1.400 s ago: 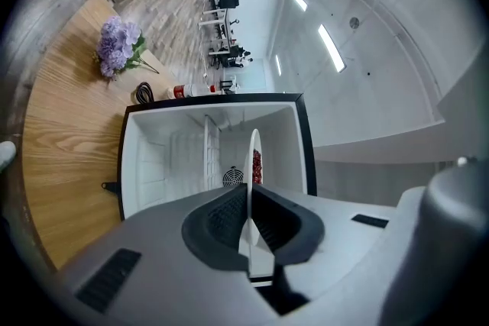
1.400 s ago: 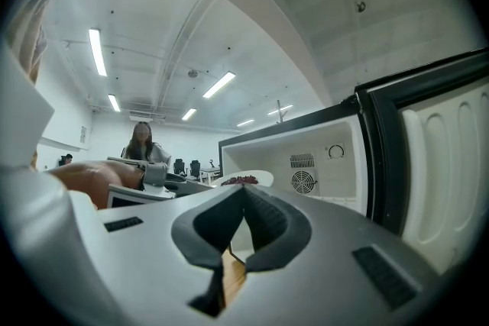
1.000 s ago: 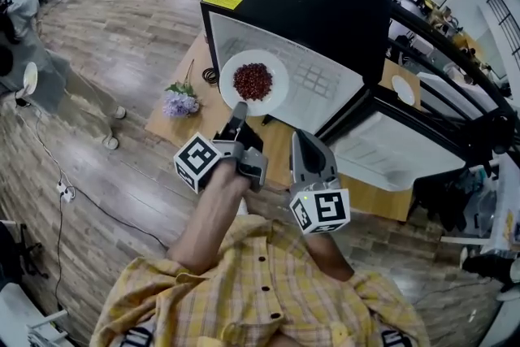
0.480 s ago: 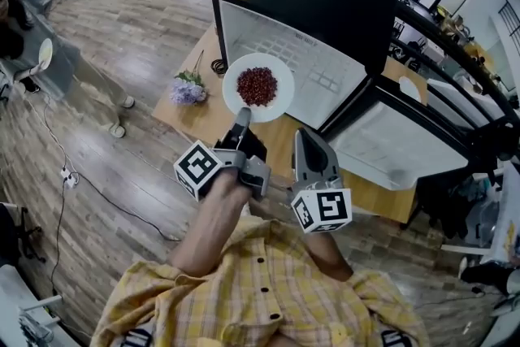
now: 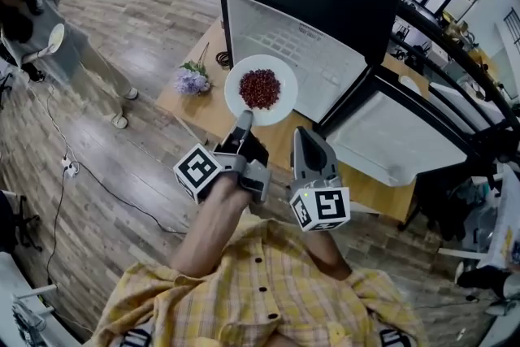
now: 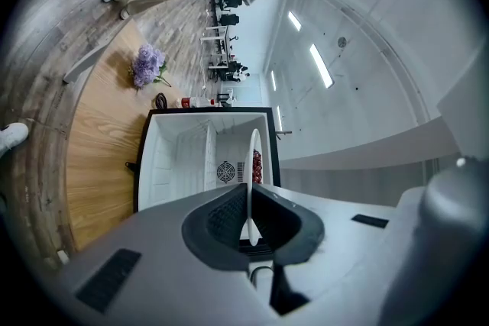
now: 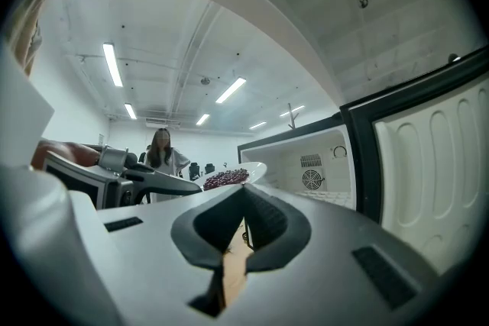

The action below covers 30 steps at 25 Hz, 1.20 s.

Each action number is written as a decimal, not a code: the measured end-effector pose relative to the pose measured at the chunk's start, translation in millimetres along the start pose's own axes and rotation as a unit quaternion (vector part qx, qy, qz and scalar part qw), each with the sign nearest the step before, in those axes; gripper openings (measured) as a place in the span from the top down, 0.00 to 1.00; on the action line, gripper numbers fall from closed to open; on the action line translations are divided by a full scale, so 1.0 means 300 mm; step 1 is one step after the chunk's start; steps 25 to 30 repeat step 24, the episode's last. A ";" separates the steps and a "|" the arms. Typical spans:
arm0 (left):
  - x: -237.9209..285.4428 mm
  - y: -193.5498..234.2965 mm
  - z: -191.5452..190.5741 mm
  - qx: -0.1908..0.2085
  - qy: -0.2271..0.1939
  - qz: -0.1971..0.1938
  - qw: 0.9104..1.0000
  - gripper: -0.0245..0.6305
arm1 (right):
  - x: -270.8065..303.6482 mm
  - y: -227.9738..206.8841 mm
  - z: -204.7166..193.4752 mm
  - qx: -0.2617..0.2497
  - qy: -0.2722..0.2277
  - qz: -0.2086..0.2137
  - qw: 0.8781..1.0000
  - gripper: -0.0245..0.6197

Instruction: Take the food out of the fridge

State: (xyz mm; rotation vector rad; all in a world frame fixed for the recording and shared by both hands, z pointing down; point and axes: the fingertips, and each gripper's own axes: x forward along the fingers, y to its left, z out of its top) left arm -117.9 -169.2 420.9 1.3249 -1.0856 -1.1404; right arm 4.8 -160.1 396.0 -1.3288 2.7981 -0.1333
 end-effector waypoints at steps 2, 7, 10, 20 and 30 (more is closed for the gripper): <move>-0.020 -0.006 -0.005 0.001 -0.004 0.000 1.000 0.94 | -0.010 0.008 0.004 -0.001 0.000 0.004 1.000 0.95; -0.060 -0.012 -0.019 -0.010 -0.010 -0.004 1.000 0.94 | -0.034 0.019 0.004 0.000 0.000 0.009 1.000 0.95; -0.076 -0.011 -0.024 -0.012 -0.015 -0.004 1.000 0.94 | -0.041 0.024 0.003 0.000 -0.001 0.014 1.000 0.95; -0.108 -0.009 -0.041 -0.014 -0.026 -0.002 1.000 0.94 | -0.067 0.026 0.010 -0.001 -0.005 0.022 1.000 0.95; -0.114 -0.004 -0.045 -0.014 -0.029 0.002 0.999 0.94 | -0.080 0.023 0.004 0.003 -0.004 0.020 1.000 0.95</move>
